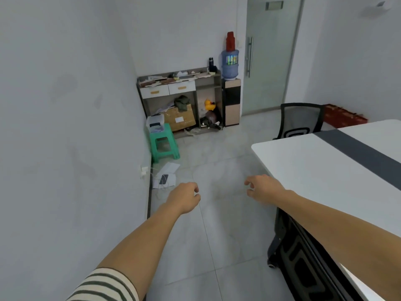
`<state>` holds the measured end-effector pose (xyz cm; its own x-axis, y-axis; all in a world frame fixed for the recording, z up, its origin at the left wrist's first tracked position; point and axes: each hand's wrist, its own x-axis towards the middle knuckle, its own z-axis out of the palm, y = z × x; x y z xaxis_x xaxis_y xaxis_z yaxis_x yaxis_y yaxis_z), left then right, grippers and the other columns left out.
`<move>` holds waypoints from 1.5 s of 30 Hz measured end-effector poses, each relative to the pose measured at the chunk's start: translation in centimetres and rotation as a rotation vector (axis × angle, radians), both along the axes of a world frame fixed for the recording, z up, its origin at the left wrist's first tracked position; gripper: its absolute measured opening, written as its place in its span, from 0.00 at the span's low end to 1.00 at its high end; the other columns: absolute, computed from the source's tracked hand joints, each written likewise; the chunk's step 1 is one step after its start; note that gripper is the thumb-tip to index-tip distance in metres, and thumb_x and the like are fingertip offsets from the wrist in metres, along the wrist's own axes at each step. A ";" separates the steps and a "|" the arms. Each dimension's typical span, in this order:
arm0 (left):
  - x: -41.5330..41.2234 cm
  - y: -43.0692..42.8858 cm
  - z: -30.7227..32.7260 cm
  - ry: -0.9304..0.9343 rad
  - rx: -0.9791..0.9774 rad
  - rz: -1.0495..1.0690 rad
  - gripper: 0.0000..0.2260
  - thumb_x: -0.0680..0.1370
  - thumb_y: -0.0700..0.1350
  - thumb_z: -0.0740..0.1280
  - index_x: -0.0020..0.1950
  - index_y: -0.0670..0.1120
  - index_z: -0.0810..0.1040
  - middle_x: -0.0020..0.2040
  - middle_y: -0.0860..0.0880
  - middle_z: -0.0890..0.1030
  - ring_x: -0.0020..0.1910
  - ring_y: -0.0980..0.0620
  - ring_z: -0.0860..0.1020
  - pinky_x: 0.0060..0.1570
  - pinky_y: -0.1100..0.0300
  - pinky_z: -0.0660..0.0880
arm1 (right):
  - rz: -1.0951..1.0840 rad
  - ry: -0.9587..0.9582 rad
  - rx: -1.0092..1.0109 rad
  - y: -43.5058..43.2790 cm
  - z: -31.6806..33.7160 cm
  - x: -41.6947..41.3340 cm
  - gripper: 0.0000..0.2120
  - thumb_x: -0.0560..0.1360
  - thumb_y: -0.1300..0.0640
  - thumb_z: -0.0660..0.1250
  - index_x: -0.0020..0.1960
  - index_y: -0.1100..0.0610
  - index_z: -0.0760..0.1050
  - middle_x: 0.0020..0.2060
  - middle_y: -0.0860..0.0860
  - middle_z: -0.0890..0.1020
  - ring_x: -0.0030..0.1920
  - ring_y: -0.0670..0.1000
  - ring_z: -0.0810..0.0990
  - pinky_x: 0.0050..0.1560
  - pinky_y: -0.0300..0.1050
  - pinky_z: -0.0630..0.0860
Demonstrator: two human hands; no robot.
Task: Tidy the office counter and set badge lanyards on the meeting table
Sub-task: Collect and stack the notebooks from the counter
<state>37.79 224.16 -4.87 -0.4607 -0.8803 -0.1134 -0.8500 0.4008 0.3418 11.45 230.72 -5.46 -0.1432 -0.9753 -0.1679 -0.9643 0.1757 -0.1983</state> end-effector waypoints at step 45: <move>-35.0 -109.8 1.2 -0.008 0.068 0.132 0.14 0.79 0.49 0.62 0.63 0.47 0.75 0.57 0.46 0.80 0.54 0.46 0.78 0.56 0.51 0.75 | 0.130 0.034 0.040 -114.9 2.7 -36.3 0.19 0.78 0.46 0.63 0.67 0.49 0.72 0.62 0.50 0.78 0.60 0.54 0.76 0.58 0.47 0.74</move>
<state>2.77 114.36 -3.66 -0.3398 -0.9235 -0.1779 -0.8969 0.2613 0.3568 -24.87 115.81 -2.75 -0.0222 -0.9788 -0.2038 -0.9854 0.0558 -0.1606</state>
